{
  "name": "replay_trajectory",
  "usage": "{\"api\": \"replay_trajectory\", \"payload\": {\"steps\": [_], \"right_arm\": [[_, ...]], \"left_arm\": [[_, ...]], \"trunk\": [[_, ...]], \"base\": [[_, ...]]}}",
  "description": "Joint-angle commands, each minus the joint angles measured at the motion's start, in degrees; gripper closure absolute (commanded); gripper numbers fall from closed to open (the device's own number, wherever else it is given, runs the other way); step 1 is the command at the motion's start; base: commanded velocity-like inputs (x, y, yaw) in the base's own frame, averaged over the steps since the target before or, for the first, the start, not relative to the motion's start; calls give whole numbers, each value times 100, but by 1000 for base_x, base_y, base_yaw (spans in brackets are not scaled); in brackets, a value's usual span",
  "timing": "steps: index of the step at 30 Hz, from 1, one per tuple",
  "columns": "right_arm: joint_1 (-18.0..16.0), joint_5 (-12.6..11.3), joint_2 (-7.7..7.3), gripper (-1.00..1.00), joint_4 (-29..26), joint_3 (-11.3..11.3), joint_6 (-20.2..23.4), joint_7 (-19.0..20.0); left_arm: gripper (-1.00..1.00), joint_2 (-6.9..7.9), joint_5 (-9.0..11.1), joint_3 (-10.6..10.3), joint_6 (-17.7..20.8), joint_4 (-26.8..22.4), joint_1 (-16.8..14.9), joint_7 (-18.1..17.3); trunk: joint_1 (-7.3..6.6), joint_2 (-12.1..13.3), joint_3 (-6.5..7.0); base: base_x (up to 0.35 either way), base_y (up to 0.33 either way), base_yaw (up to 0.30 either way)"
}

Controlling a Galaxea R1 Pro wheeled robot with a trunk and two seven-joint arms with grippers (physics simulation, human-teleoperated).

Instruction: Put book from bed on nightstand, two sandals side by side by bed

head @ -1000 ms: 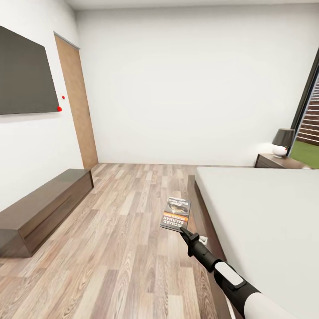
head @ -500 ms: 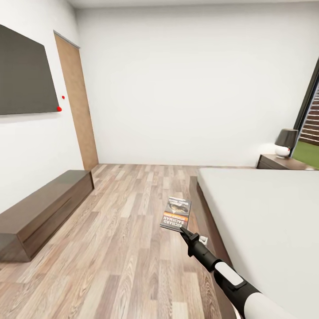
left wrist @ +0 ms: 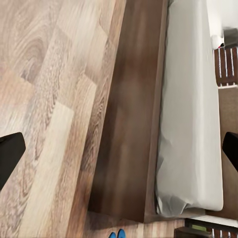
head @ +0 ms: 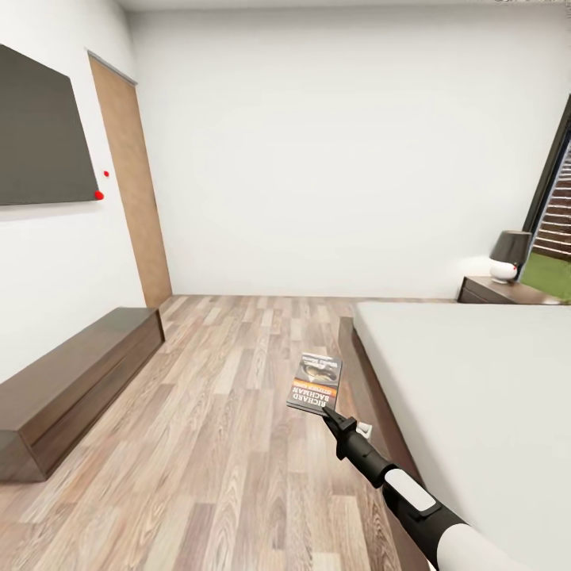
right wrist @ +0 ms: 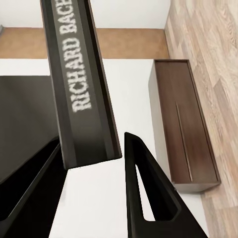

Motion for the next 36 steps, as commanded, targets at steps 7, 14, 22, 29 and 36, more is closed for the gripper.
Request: {"api": "replay_trajectory", "payload": {"steps": [7, 14, 22, 29, 36], "right_arm": [[-8, -59, -4, 100, 4, 32, 24, 13], [-8, -65, -4, 100, 10, 32, 24, 13], [-8, -67, -4, 100, 13, 32, 24, 13], [-10, -60, -3, 100, 13, 39, 18, 13], [-7, -59, -4, 100, 13, 40, 18, 15]], "left_arm": [[-100, 1, -11, 33, 60, 0, -2, -20], [-100, 1, -11, 33, 60, 0, -2, -20], [-100, 1, -11, 33, 60, 0, -2, -20], [-100, 1, -11, 33, 60, 0, -2, -20], [-100, 1, -11, 33, 60, 0, -2, -20]], "trunk": [[1, -3, -6], [1, -3, -6], [1, -3, -6], [1, -3, -6], [1, -3, -6]], "base": [[110, 72, -170], [110, 72, -93], [110, 72, -10], [110, 72, -1], [110, 72, 0]]}}
